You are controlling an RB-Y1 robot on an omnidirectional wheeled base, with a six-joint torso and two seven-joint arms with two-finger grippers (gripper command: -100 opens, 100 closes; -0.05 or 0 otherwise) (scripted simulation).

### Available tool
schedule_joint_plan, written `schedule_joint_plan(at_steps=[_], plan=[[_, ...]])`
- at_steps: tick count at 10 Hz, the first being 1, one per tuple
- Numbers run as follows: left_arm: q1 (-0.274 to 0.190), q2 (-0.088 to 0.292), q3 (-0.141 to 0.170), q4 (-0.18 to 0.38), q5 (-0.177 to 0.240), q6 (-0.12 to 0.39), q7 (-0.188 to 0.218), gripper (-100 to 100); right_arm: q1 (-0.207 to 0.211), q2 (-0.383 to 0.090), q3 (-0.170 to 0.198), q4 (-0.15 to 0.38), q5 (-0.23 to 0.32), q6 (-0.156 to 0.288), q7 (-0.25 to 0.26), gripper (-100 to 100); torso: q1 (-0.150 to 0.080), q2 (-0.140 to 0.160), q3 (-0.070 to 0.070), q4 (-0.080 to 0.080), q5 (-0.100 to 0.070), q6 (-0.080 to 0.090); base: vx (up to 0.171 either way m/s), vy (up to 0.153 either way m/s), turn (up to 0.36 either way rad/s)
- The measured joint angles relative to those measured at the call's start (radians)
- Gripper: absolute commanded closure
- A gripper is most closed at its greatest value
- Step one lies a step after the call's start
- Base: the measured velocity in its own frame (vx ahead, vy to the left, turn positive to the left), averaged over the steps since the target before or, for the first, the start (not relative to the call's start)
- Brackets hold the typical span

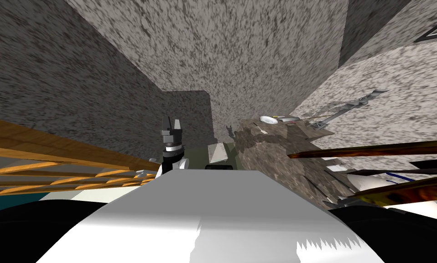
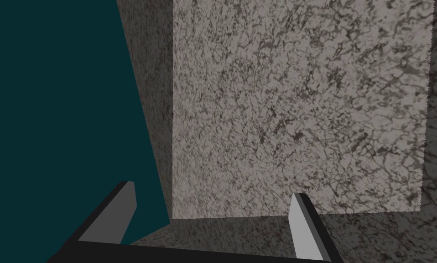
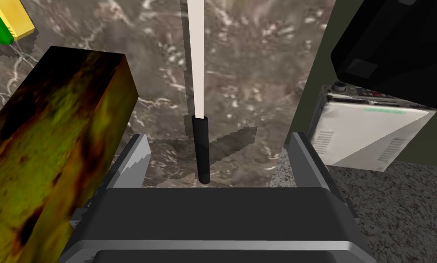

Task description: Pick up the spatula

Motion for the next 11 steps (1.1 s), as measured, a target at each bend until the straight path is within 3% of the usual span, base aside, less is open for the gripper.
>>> schedule_joint_plan(at_steps=[3,11], plan=[[0.000,0.000,0.000,0.000,0.000,0.000,0.000,0,-0.008,0.037,0.002,0.001,0.020,0.018,0.039,-100,0.002,-0.002,-0.001,-0.001,0.000,0.000,0.024,0.025,0.034],[0.000,0.000,0.000,0.000,0.000,0.000,0.000,0,-0.014,0.042,0.005,0.003,0.025,0.020,0.041,-100,0.001,0.001,0.000,0.000,0.000,0.000,-0.003,0.001,-0.009]])
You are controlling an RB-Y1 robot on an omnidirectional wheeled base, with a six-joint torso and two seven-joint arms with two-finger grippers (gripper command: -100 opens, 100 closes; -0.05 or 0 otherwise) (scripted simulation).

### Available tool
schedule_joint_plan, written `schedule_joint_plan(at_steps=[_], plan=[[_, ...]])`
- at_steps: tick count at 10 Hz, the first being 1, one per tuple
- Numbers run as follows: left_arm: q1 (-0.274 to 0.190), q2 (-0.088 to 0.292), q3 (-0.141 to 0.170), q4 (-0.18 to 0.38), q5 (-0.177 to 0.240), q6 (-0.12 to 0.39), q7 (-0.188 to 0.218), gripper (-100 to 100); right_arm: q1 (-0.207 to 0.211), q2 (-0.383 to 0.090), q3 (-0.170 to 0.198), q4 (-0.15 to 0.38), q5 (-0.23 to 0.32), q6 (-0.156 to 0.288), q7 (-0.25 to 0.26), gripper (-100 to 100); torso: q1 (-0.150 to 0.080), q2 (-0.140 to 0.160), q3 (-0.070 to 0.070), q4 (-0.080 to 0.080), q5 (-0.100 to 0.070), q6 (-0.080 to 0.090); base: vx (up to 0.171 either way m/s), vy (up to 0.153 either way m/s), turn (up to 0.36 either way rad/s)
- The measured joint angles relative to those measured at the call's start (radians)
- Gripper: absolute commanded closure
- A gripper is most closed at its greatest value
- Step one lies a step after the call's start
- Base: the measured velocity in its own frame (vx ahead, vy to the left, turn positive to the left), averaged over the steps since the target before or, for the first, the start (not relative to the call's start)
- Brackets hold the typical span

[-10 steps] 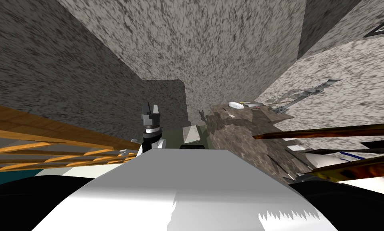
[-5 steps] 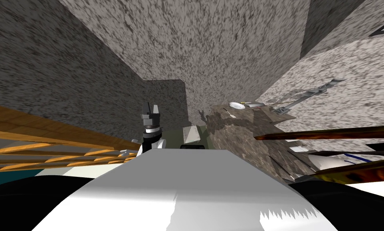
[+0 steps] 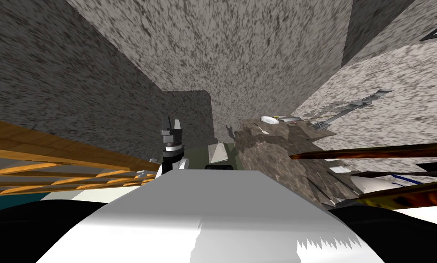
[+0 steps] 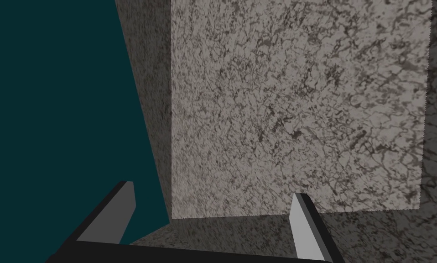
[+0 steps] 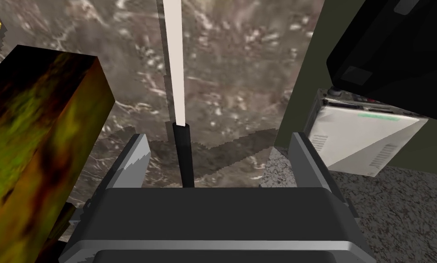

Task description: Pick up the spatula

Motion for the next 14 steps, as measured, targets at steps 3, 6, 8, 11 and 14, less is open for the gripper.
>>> schedule_joint_plan(at_steps=[3,6,8,11,14], plan=[[0.000,0.000,0.000,0.000,0.000,0.000,0.000,0,-0.013,0.040,0.005,0.005,0.024,0.017,0.038,-100,0.000,-0.003,-0.002,-0.001,0.000,-0.001,0.018,0.010,0.035],[0.000,0.000,0.000,0.000,0.000,0.000,0.000,0,-0.014,0.042,0.006,0.004,0.026,0.020,0.040,-100,-0.001,-0.001,0.000,0.000,0.000,0.000,-0.004,-0.004,-0.005],[0.000,0.000,0.000,0.000,0.000,0.000,0.000,0,-0.014,0.042,0.006,0.003,0.025,0.020,0.040,-100,-0.001,-0.001,0.000,0.000,0.000,0.000,-0.001,-0.008,0.006],[0.000,0.000,0.000,0.000,0.000,0.000,0.000,0,-0.014,0.042,0.006,0.004,0.026,0.020,0.040,-100,0.001,-0.001,-0.001,0.000,0.000,-0.001,-0.018,0.007,0.088],[0.000,0.000,0.000,0.000,0.000,0.000,0.000,0,-0.020,0.039,0.031,-0.012,0.015,0.052,-0.023,-100,-0.003,0.010,0.006,0.002,-0.001,0.000,-0.187,-0.028,0.276]])
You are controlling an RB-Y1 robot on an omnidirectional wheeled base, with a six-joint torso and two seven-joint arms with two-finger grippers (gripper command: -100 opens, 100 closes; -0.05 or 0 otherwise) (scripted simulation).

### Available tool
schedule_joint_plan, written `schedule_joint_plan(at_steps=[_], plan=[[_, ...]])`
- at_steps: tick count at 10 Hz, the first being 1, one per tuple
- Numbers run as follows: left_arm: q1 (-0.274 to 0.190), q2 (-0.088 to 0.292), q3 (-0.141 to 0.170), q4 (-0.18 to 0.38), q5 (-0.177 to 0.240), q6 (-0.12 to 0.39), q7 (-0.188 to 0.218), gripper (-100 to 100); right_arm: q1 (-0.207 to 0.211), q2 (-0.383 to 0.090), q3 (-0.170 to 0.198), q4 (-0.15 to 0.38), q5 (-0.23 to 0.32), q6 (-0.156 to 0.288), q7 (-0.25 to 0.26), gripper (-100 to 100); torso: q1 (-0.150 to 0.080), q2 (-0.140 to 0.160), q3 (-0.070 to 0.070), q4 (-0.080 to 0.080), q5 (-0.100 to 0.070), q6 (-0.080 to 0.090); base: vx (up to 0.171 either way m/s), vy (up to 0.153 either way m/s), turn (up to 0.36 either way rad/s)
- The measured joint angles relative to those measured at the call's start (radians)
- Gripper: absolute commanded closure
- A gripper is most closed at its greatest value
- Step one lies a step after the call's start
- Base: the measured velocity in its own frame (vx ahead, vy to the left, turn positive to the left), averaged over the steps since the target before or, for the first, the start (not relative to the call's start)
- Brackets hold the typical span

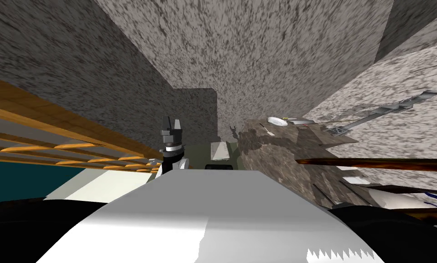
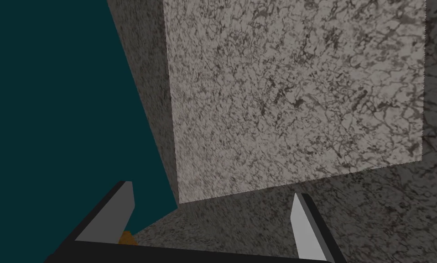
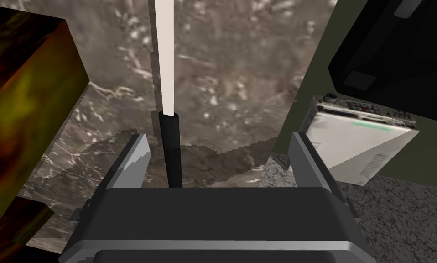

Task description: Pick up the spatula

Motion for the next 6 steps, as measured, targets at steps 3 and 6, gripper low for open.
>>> schedule_joint_plan(at_steps=[3,6], plan=[[0.000,0.000,0.000,0.000,0.000,0.000,0.000,0,-0.009,-0.003,0.031,-0.013,-0.009,0.033,-0.074,-100,0.001,-0.001,-0.001,0.000,0.000,0.000,-0.152,0.000,0.295],[0.000,0.000,0.000,0.000,0.000,0.000,0.000,0,-0.017,-0.006,0.060,-0.030,-0.020,0.069,-0.148,-100,0.000,-0.001,0.000,0.000,0.000,0.000,-0.162,-0.001,0.228]])
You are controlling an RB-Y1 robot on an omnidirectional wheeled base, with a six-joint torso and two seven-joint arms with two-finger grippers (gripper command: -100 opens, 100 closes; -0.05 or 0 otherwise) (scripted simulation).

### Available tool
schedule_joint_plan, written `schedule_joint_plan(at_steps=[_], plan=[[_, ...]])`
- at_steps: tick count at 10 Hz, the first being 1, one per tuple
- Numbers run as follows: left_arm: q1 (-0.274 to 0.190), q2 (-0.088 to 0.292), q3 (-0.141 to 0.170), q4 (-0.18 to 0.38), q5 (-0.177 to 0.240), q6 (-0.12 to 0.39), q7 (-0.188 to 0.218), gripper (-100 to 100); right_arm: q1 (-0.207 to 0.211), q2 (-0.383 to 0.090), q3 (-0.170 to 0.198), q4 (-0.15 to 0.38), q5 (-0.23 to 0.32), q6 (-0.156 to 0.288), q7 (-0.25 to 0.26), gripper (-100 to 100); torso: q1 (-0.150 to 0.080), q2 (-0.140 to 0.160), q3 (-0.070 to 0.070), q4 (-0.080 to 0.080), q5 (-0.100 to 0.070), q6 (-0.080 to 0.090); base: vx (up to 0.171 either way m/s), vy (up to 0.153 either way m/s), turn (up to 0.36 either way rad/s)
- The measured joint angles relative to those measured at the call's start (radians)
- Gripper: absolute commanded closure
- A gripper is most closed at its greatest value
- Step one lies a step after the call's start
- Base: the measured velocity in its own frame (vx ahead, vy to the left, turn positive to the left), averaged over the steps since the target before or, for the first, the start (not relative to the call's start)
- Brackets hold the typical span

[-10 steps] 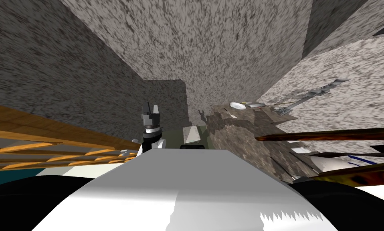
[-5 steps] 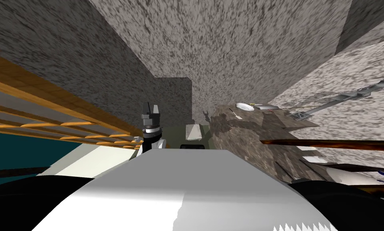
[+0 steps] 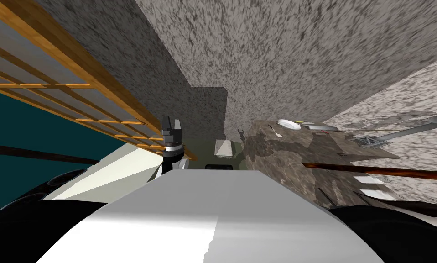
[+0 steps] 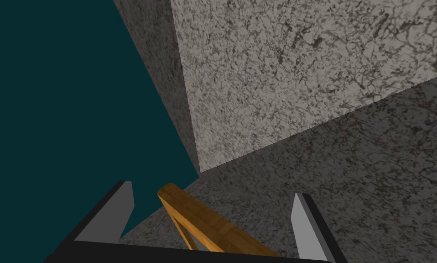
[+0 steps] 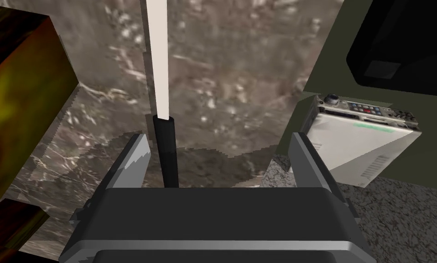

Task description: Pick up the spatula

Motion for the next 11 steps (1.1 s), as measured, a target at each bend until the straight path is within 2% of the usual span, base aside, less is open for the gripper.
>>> schedule_joint_plan(at_steps=[4,6,7,11], plan=[[0.000,0.000,0.000,0.000,0.000,0.000,0.000,0,-0.011,-0.005,0.040,-0.020,-0.013,0.044,-0.099,-100,0.001,-0.001,-0.001,0.000,0.000,-0.001,-0.172,0.016,0.278],[0.000,0.000,0.000,0.000,0.000,0.000,0.000,0,-0.013,-0.008,0.057,-0.032,-0.022,0.070,-0.148,-100,0.001,-0.001,-0.001,0.000,-0.001,-0.001,-0.104,0.026,0.092],[0.000,0.000,0.000,0.000,0.000,0.000,0.000,0,-0.012,-0.008,0.058,-0.033,-0.022,0.072,-0.151,100,0.000,-0.006,-0.003,-0.001,-0.001,-0.001,-0.011,0.001,-0.004],[0.000,0.000,0.000,0.000,0.000,0.000,0.000,0,-0.014,-0.005,0.057,-0.037,-0.023,0.068,-0.151,100,-0.007,-0.010,-0.006,-0.003,-0.001,0.000,-0.001,0.009,0.004]])
